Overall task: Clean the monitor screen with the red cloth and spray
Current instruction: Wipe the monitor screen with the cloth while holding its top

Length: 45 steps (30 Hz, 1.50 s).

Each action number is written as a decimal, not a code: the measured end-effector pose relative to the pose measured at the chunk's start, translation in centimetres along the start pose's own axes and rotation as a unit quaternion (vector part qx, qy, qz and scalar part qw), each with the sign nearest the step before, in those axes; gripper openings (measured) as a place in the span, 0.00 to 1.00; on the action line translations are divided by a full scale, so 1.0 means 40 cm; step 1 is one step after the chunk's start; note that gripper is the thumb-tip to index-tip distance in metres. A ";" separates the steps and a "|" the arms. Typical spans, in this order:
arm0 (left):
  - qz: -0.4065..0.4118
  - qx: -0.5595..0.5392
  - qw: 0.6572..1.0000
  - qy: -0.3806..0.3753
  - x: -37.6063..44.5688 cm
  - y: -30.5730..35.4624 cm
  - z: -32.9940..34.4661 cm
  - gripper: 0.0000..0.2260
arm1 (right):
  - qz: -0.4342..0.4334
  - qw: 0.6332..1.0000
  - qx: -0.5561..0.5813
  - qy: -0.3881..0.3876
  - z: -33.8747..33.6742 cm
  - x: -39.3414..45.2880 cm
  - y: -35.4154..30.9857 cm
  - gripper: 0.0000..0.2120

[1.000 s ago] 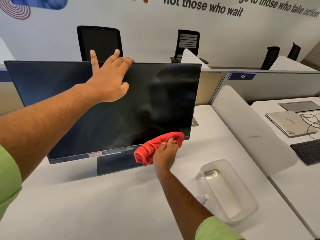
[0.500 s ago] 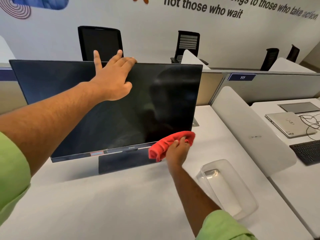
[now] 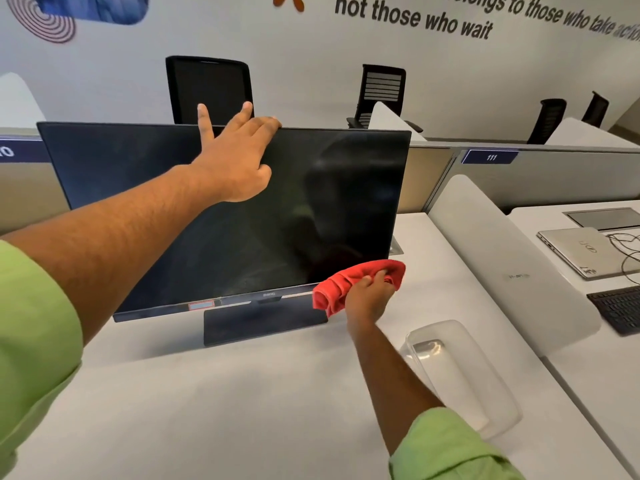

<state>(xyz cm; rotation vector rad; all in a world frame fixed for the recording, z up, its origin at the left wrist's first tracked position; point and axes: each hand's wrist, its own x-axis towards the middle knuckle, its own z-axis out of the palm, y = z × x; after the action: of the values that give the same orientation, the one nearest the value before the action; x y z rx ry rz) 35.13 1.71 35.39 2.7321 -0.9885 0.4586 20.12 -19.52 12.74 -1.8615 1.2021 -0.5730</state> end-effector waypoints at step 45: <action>0.001 0.023 1.000 0.004 0.008 -0.002 0.011 0.34 | -0.473 0.874 -0.055 0.101 -0.037 0.065 -0.436 0.26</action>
<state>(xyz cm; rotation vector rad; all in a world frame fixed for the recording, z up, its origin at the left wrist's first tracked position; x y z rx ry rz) 35.52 1.44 35.08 2.7692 -0.9902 0.4977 29.24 -18.92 27.90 -2.4874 0.3477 -1.2617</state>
